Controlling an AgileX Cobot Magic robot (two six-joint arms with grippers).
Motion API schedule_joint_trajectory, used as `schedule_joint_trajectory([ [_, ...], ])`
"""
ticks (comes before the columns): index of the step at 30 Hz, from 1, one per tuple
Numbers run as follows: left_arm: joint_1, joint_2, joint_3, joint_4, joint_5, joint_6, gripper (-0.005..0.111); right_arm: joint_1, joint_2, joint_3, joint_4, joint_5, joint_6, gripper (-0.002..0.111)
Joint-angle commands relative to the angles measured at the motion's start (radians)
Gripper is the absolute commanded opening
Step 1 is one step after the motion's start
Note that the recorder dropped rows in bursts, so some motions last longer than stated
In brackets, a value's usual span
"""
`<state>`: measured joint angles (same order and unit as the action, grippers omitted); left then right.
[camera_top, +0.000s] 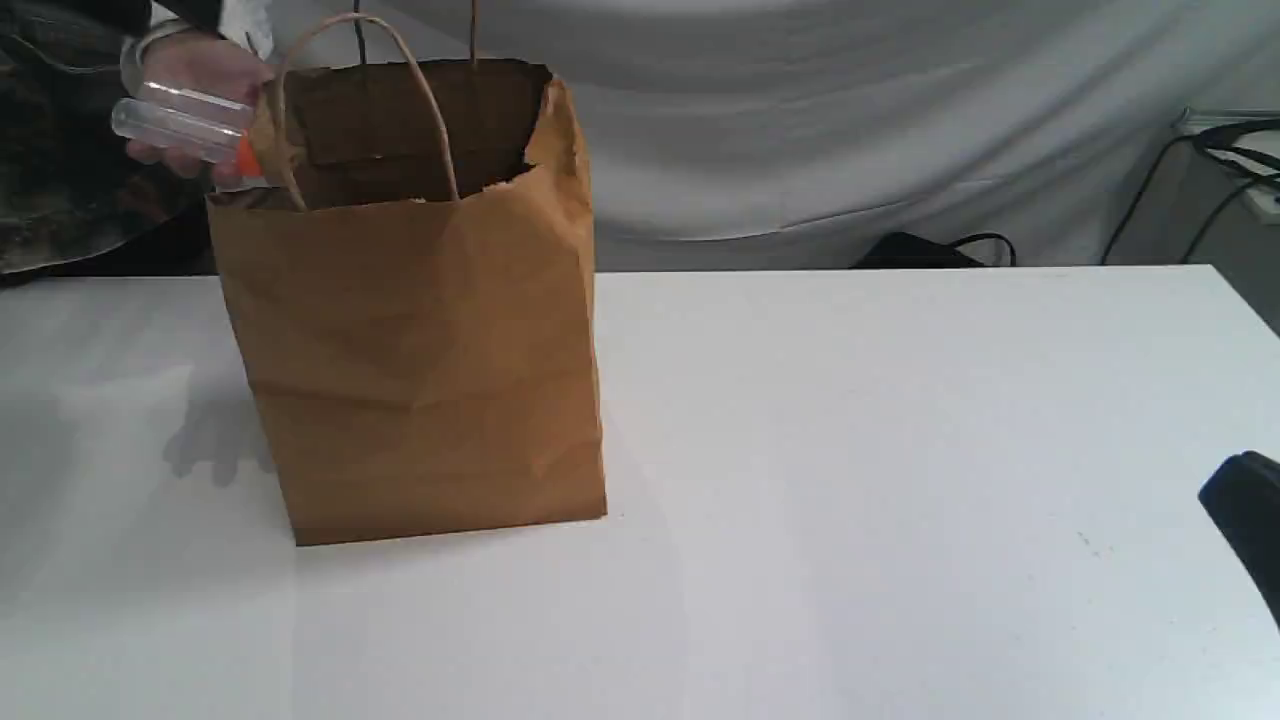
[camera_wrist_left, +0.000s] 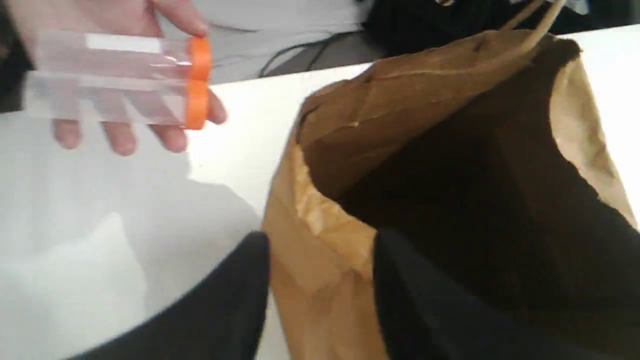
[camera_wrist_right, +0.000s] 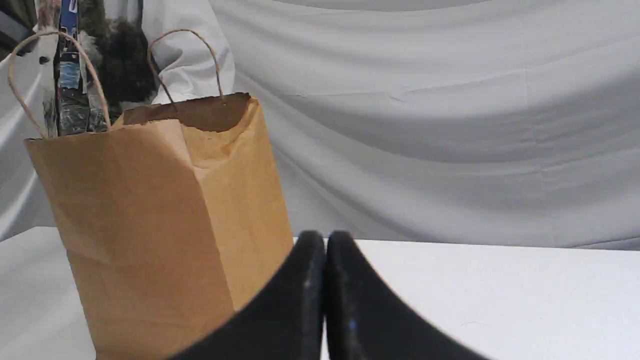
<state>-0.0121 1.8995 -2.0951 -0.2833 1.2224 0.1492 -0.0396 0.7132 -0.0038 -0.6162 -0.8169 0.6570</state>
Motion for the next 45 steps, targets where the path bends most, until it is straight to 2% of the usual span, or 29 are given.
schedule_joint_trajectory([
  [1,0.001,0.078,-0.031,-0.025,-0.001,0.009,0.069,-0.007,0.001,0.004,-0.013,-0.006,0.018,0.0],
  [5,0.001,0.16,-0.098,-0.038,-0.001,0.009,0.072,-0.007,0.001,0.004,-0.027,-0.009,0.034,0.0],
  [10,0.001,0.237,-0.214,-0.164,-0.053,0.038,0.072,-0.007,0.001,0.004,-0.028,-0.013,0.039,0.0],
  [13,0.001,0.266,-0.261,-0.136,-0.059,0.036,0.072,-0.007,0.001,0.004,-0.028,-0.013,0.039,0.0],
  [19,0.001,0.306,-0.266,-0.012,-0.057,0.005,0.072,-0.007,0.001,0.004,-0.031,-0.032,0.039,0.0],
  [26,0.001,0.357,-0.266,-0.019,-0.075,0.007,0.072,-0.007,0.001,0.004,-0.039,-0.032,0.041,0.0],
  [30,0.001,0.383,-0.266,-0.088,-0.075,0.023,0.07,-0.007,0.001,0.004,-0.039,-0.032,0.041,0.0],
  [32,0.001,0.395,-0.266,-0.136,-0.077,0.035,0.067,-0.007,0.001,0.004,-0.039,-0.032,0.041,0.0],
  [34,0.001,0.402,-0.266,-0.156,-0.089,0.028,0.058,-0.007,0.001,0.004,-0.039,-0.032,0.041,0.0],
  [41,0.001,0.406,-0.266,-0.166,-0.144,-0.021,0.008,-0.007,0.001,0.004,-0.035,-0.054,0.045,0.0],
  [43,0.001,0.406,-0.266,-0.186,-0.138,-0.017,0.0,-0.007,0.001,0.004,-0.031,-0.099,0.045,0.0],
  [45,0.001,0.406,-0.266,-0.185,-0.123,-0.017,0.0,-0.007,0.001,0.004,-0.031,-0.166,0.041,0.0],
])
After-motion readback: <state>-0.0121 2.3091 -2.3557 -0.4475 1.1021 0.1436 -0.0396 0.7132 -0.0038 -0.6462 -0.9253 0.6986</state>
